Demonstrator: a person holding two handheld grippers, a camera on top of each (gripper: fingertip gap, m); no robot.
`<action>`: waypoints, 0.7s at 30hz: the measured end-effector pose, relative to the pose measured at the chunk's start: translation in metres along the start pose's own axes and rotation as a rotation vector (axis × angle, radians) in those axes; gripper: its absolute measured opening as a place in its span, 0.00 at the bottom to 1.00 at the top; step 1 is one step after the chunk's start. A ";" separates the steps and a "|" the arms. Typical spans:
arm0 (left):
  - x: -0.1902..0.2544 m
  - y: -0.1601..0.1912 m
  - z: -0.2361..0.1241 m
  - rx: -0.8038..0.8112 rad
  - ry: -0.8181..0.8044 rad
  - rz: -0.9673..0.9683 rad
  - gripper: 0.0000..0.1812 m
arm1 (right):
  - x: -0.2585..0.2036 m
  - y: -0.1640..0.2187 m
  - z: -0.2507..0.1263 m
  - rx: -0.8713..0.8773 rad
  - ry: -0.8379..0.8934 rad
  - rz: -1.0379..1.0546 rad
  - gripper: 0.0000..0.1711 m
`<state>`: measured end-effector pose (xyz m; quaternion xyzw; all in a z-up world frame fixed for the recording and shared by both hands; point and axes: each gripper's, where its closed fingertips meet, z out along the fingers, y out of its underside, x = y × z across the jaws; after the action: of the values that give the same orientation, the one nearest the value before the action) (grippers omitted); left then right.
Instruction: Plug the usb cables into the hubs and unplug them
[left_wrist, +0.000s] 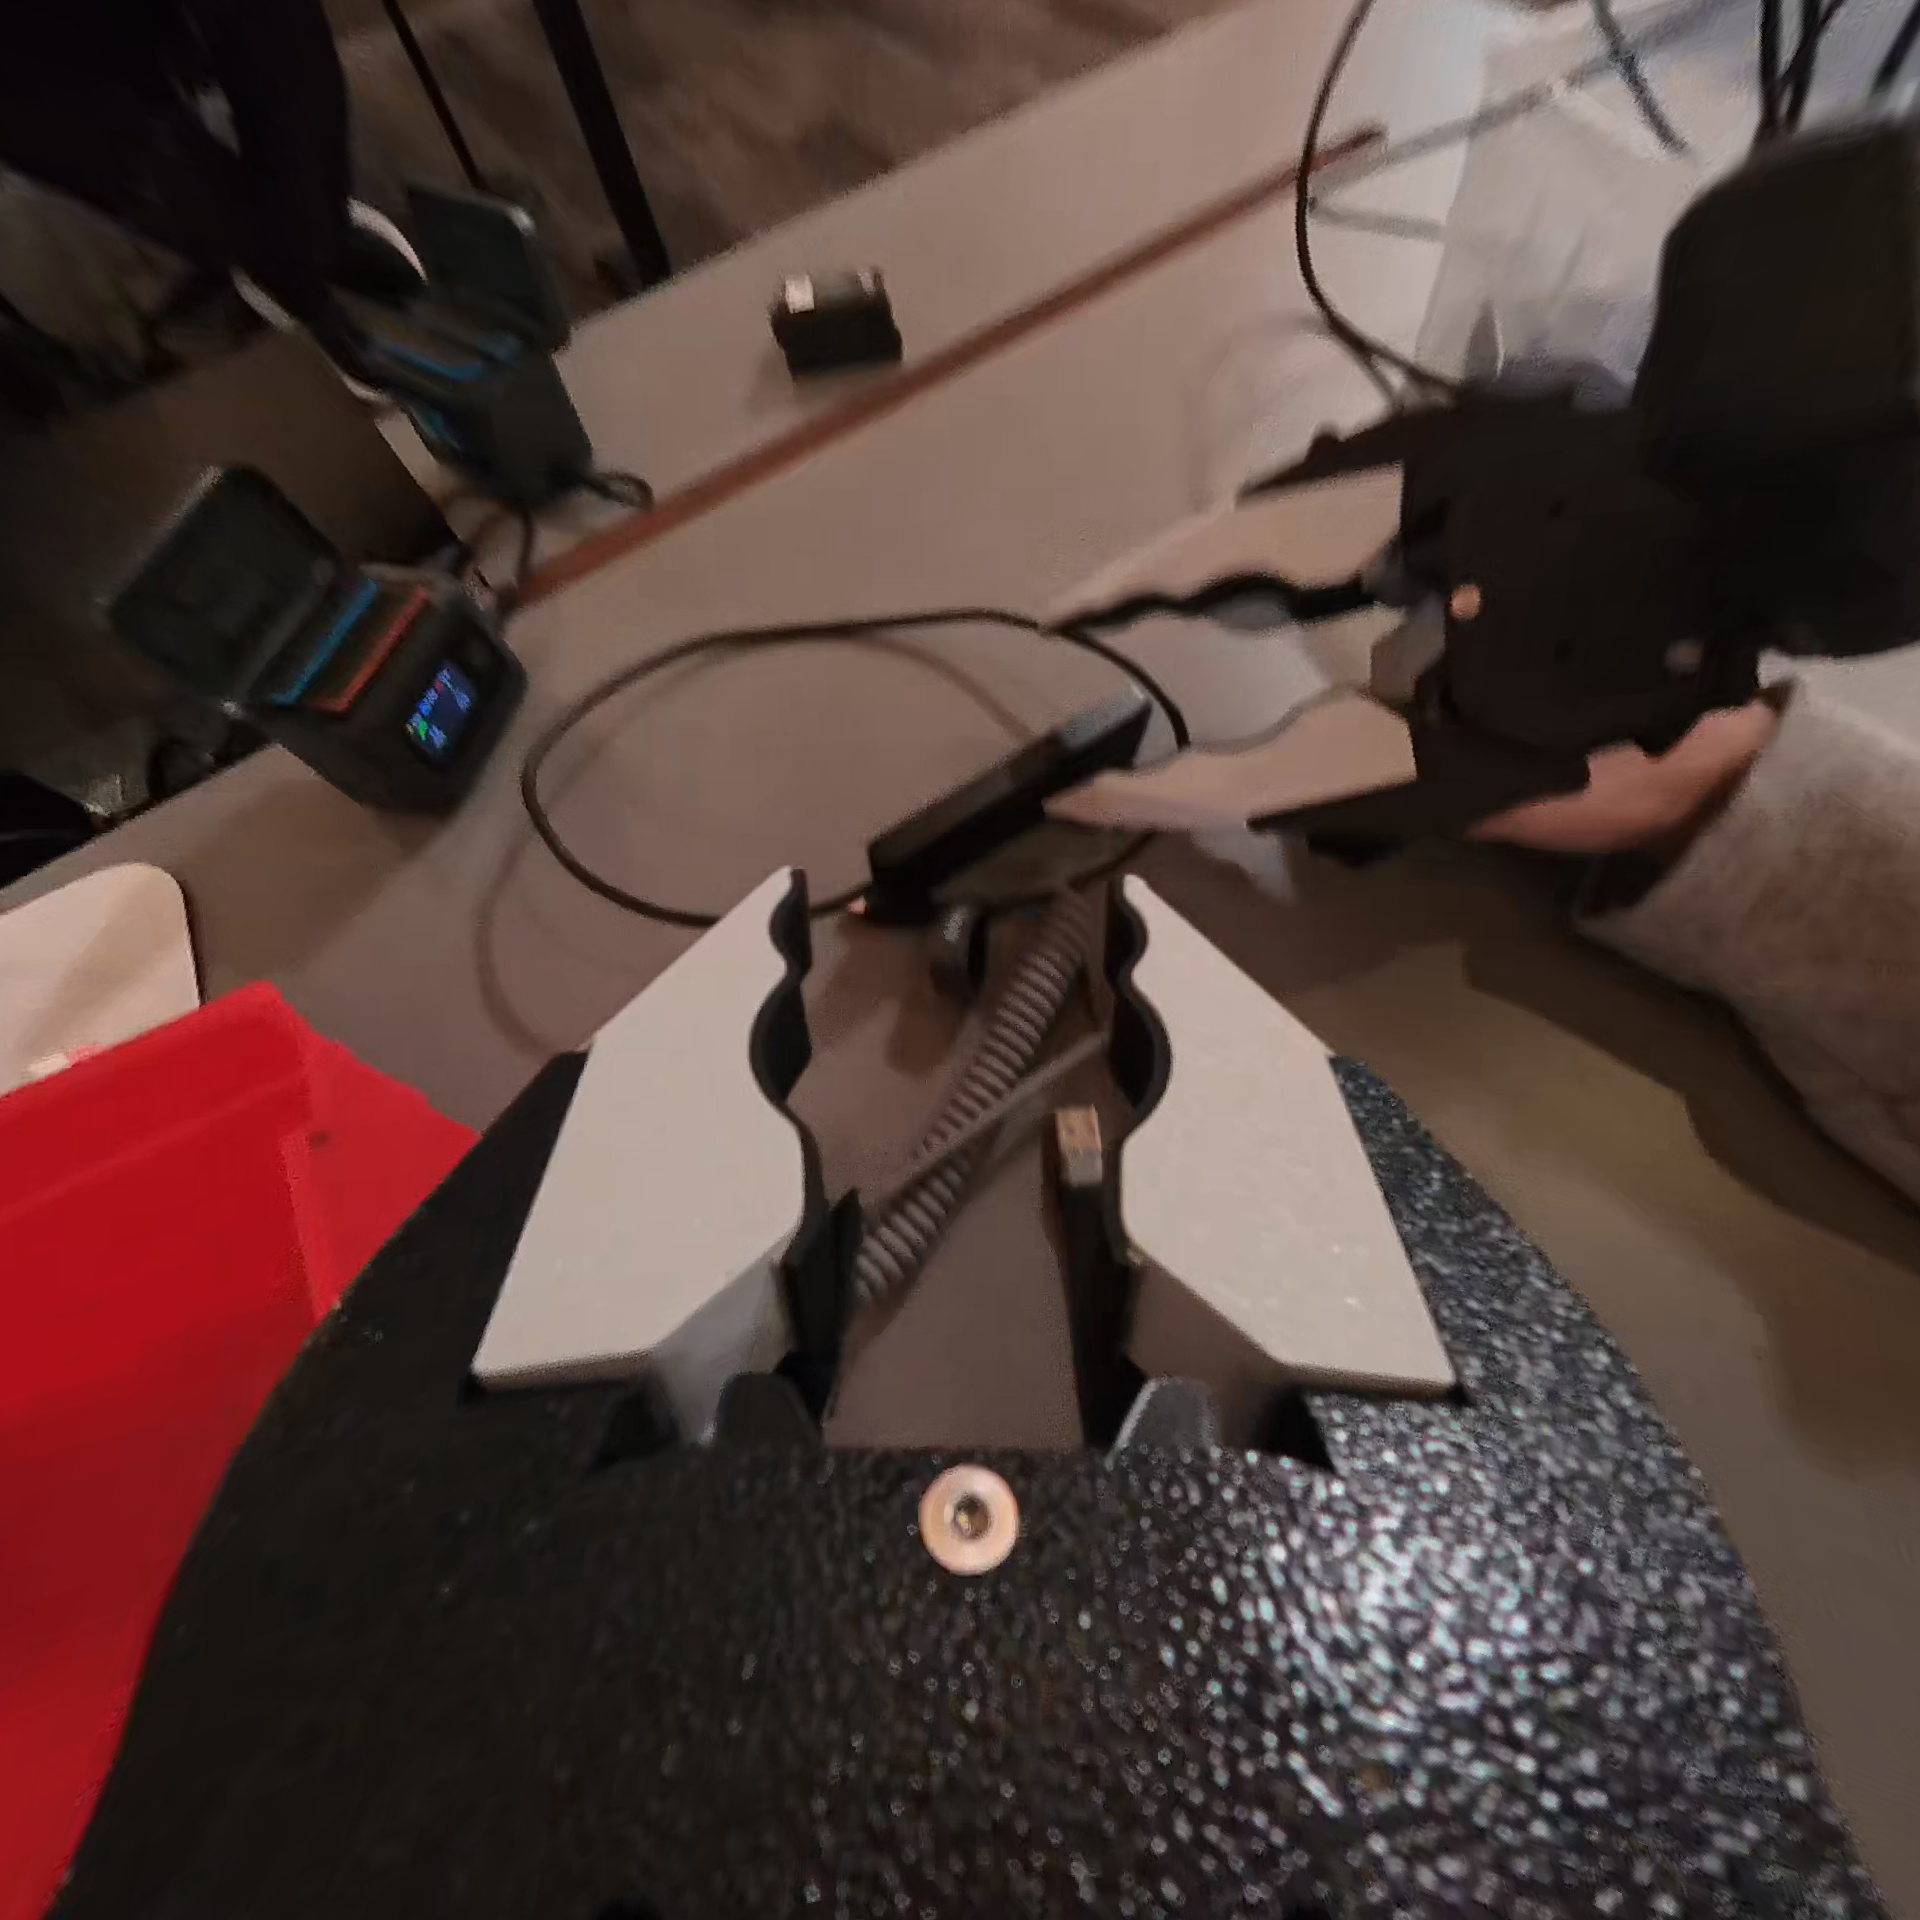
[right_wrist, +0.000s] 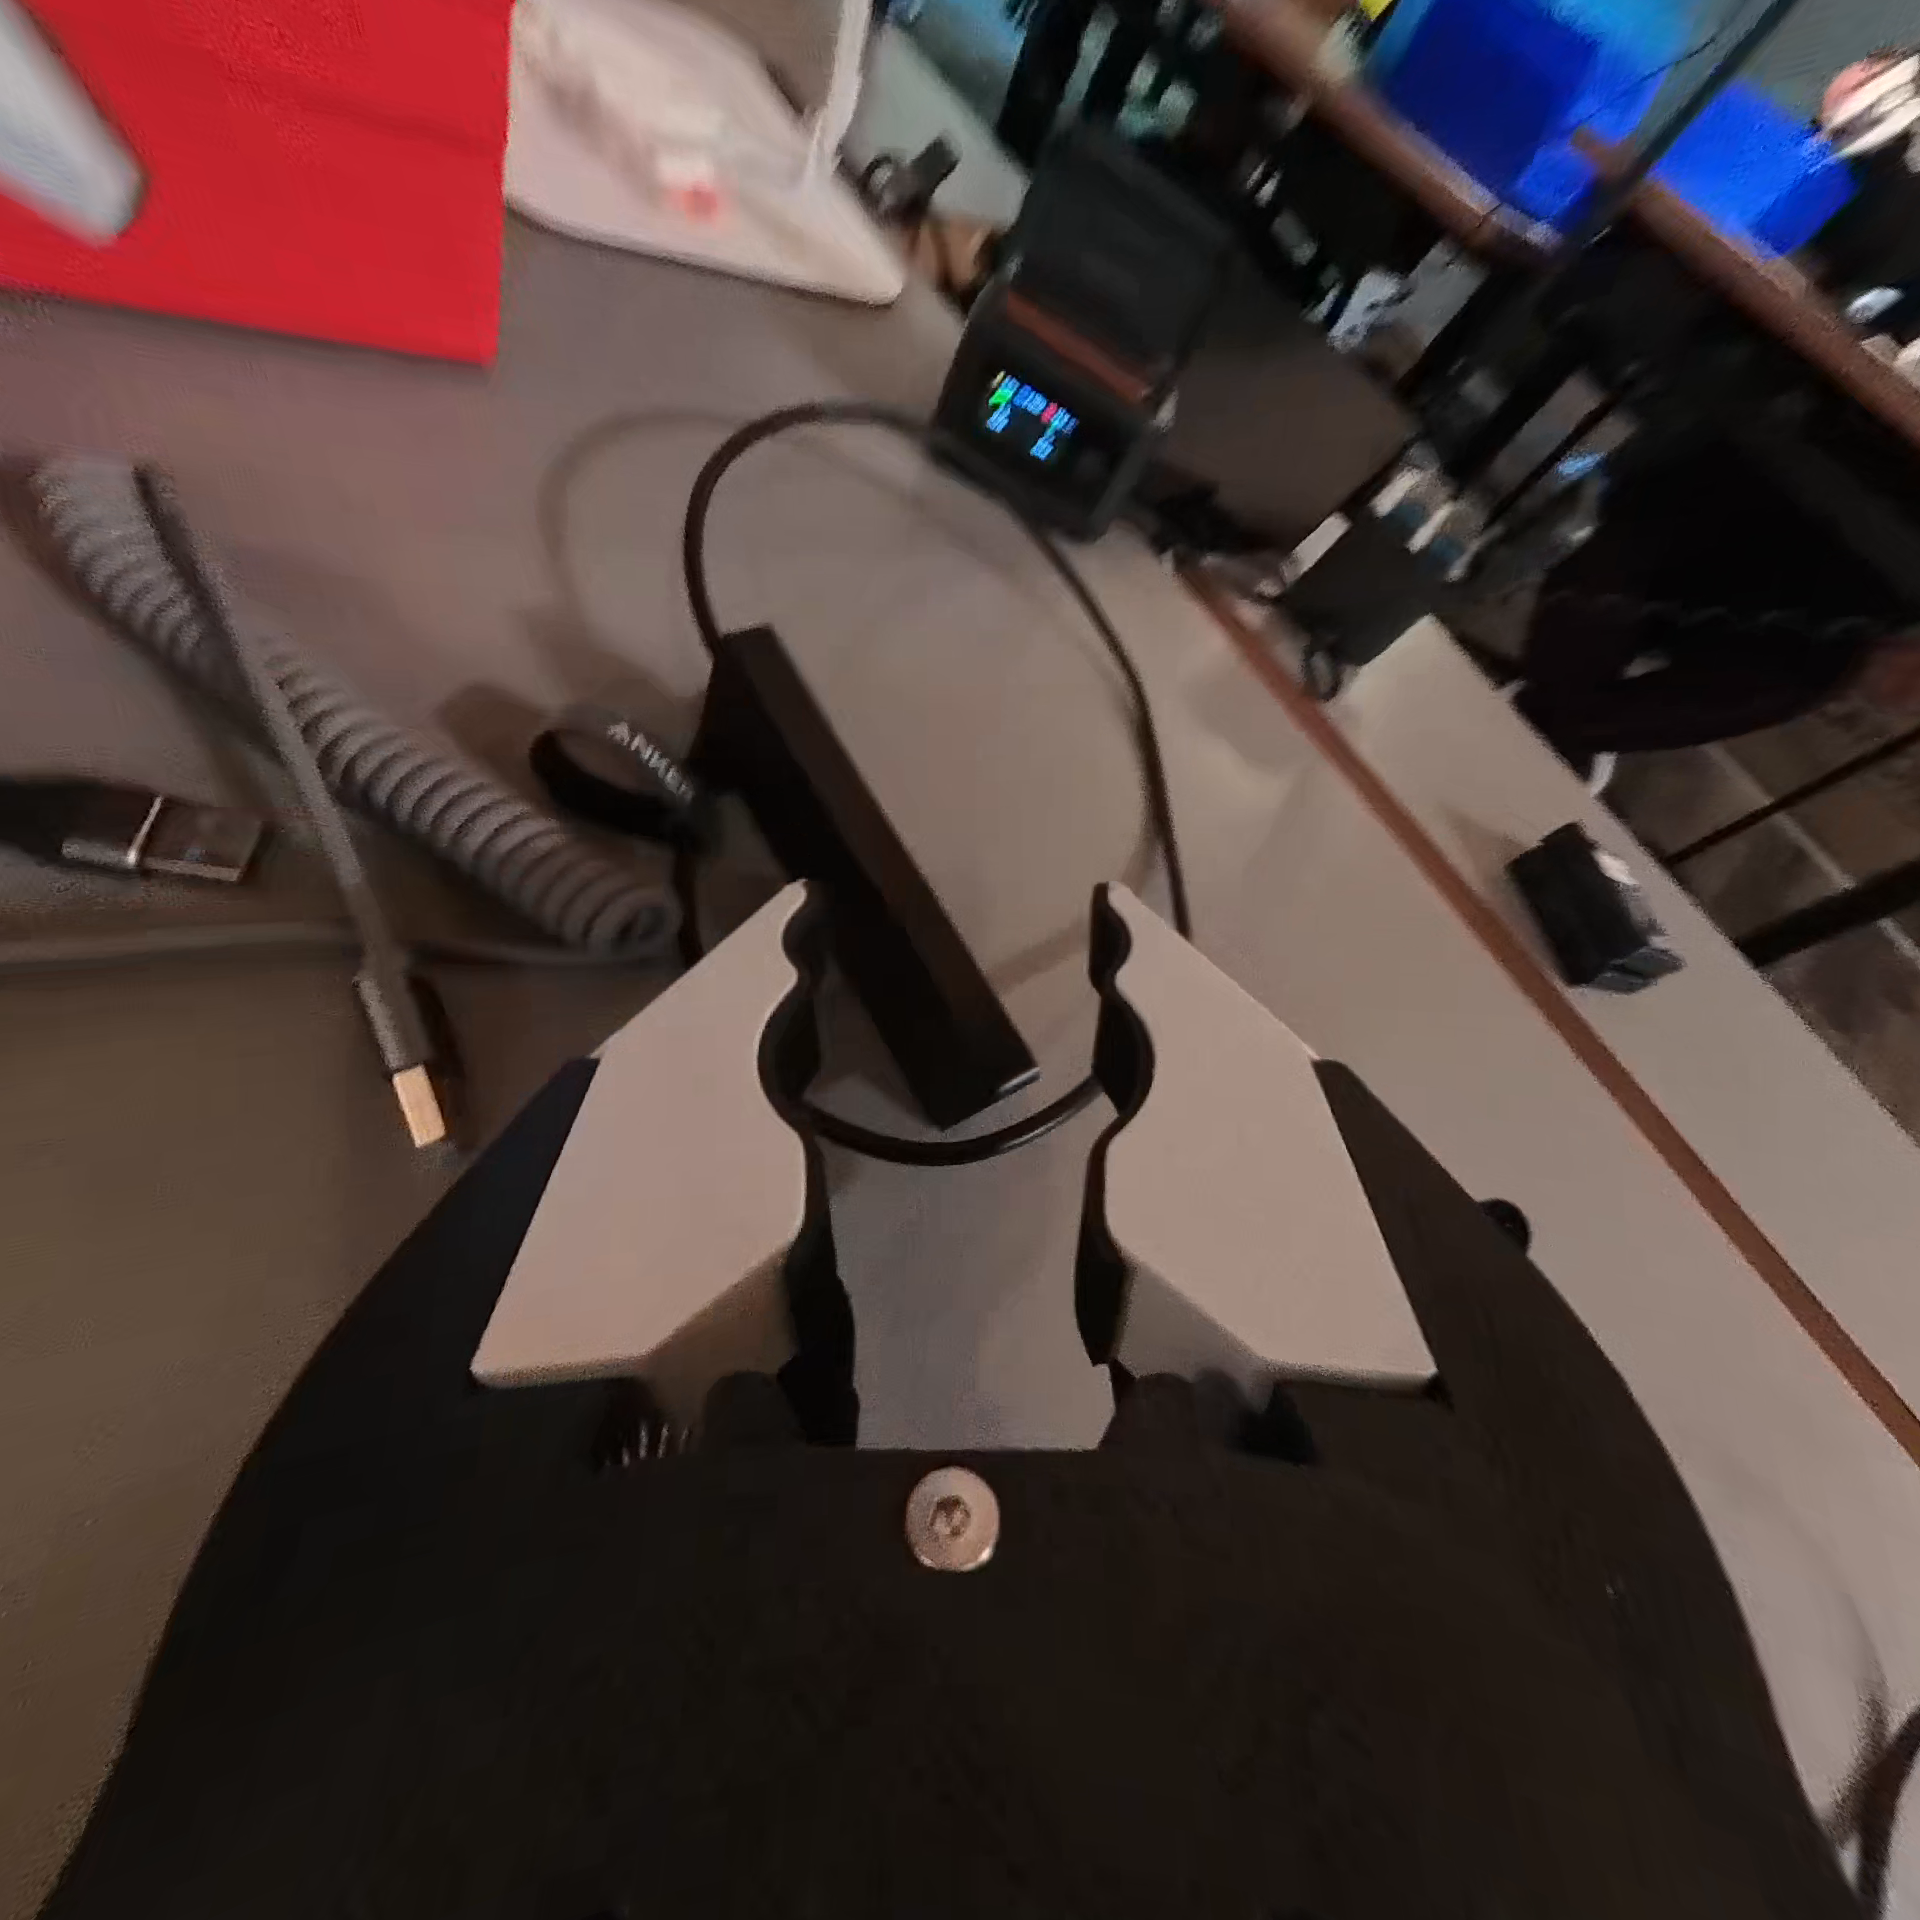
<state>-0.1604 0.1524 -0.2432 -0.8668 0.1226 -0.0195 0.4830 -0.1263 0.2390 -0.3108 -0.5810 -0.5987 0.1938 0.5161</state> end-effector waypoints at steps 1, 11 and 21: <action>-0.004 -0.004 0.004 0.036 0.006 -0.018 0.30 | -0.004 0.006 0.003 -0.043 -0.023 -0.012 0.26; -0.009 0.005 0.036 0.165 0.313 -0.388 0.35 | 0.017 -0.020 -0.014 0.023 0.363 -0.562 0.05; 0.024 -0.022 0.021 0.336 0.593 -0.529 0.44 | -0.016 -0.082 -0.048 0.258 0.675 -1.060 0.05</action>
<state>-0.1296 0.1756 -0.2380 -0.7347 0.0244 -0.4106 0.5395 -0.1299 0.1864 -0.2306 -0.1685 -0.5811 -0.2108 0.7678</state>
